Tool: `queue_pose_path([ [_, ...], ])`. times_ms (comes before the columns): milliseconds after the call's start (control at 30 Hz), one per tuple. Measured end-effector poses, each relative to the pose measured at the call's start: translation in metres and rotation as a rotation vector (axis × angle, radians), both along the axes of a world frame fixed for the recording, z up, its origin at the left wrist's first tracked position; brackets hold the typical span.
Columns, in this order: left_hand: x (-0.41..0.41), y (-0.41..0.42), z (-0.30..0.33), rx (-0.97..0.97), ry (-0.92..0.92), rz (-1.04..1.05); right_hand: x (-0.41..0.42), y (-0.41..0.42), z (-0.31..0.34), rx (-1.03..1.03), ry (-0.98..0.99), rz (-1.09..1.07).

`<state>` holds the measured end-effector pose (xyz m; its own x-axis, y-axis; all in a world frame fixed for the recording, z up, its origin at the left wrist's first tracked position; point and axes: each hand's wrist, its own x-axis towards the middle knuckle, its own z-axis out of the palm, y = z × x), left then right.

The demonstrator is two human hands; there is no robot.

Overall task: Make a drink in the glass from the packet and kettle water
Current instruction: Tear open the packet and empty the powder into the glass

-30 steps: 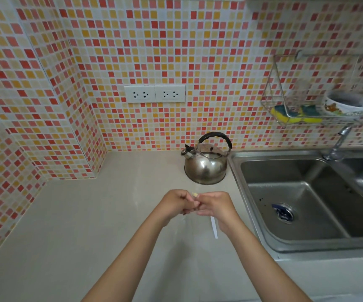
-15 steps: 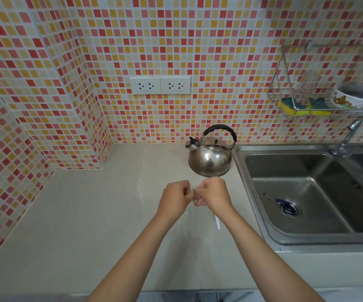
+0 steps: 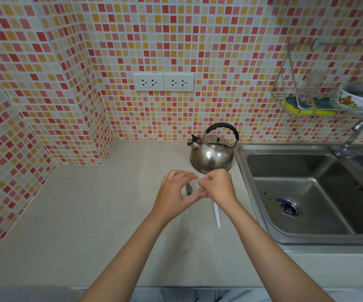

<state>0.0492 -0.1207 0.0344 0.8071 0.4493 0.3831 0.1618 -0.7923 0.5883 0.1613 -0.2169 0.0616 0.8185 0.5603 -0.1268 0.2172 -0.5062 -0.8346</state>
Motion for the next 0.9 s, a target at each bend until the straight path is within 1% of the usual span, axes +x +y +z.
queue_pose_path([
  [100,0.002,0.001,-0.004,0.068,0.056,-0.011,0.003,-0.001,0.002,-0.001,0.052,0.033],
  [200,0.005,0.001,-0.007,0.066,-0.01,0.033,0.007,-0.003,0.001,-0.018,0.036,0.047],
  [300,0.008,0.0,-0.005,-0.024,-0.028,0.036,0.011,-0.005,0.001,-0.043,0.002,0.087],
  [433,0.01,0.004,-0.007,-0.201,-0.048,0.046,0.021,-0.008,0.001,0.075,0.181,0.139],
  [500,0.008,0.007,-0.009,-0.274,-0.028,0.052,0.032,-0.012,-0.01,0.083,0.218,0.049],
  [533,0.007,0.009,-0.01,-0.294,-0.018,0.055,0.039,-0.014,-0.019,0.04,0.205,-0.029],
  [567,0.005,0.012,-0.011,-0.309,-0.014,0.058,0.045,-0.015,-0.031,-0.06,0.162,-0.099],
  [600,0.004,0.014,-0.013,-0.328,-0.016,0.063,0.049,-0.018,-0.045,-0.208,0.103,-0.143],
  [667,0.001,0.018,-0.014,-0.363,-0.025,0.074,0.047,-0.022,-0.072,-0.469,0.013,-0.151],
  [700,-0.001,0.02,-0.015,-0.372,-0.025,0.08,0.045,-0.023,-0.084,-0.533,-0.007,-0.13],
  [767,-0.003,0.026,-0.017,-0.375,-0.022,0.088,0.04,-0.023,-0.103,-0.577,-0.028,-0.094],
  [900,-0.01,0.037,-0.02,-0.36,-0.015,0.111,0.038,-0.019,-0.124,-0.571,-0.06,-0.126],
])
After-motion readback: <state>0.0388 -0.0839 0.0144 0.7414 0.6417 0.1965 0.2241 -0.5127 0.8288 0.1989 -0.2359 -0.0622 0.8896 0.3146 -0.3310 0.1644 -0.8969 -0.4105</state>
